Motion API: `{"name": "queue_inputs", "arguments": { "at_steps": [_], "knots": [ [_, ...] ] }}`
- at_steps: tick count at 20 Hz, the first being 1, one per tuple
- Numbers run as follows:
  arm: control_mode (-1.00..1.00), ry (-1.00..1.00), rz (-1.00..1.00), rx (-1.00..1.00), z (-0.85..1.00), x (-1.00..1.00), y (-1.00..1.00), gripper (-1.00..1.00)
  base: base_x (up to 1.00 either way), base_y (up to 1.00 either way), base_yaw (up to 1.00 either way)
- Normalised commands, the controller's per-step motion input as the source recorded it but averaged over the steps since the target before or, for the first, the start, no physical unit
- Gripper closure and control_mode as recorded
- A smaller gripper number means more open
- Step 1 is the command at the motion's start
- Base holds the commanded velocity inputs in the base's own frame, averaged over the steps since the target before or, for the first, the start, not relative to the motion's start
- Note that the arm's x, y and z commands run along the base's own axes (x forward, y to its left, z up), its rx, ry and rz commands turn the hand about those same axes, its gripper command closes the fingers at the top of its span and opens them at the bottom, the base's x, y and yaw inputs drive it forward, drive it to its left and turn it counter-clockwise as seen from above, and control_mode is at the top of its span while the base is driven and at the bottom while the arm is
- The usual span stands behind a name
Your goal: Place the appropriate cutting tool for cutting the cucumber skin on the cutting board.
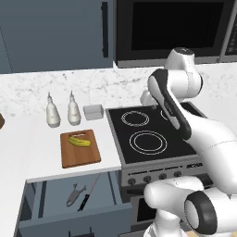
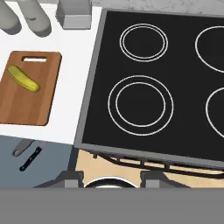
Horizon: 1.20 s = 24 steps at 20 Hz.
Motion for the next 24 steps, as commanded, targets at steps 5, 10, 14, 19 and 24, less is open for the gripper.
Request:
{"name": "queue_inputs", "arguments": {
  "at_steps": [5, 10, 14, 19, 24],
  "knots": [
    [-1.0, 0.01, 0.0, 0.03, -0.1, -0.25, 0.13, -1.0, 0.0, 0.0, 0.0],
    [-1.0, 0.0, 0.0, 0.06, -0.27, -0.72, 0.84, -1.0, 0.0, 0.0, 0.0],
    [-1.0, 0.04, 0.0, 0.04, -0.29, -0.54, 1.0, -1.0, 0.0, 0.0, 0.0],
    [-1.0, 0.21, -0.04, 0.04, -0.24, -0.35, 1.0, -1.0, 0.0, 0.0, 0.0],
    [-1.0, 0.17, -0.1, 0.06, -0.32, -0.55, 0.92, -1.0, 0.0, 0.0, 0.0]
  ]
}}
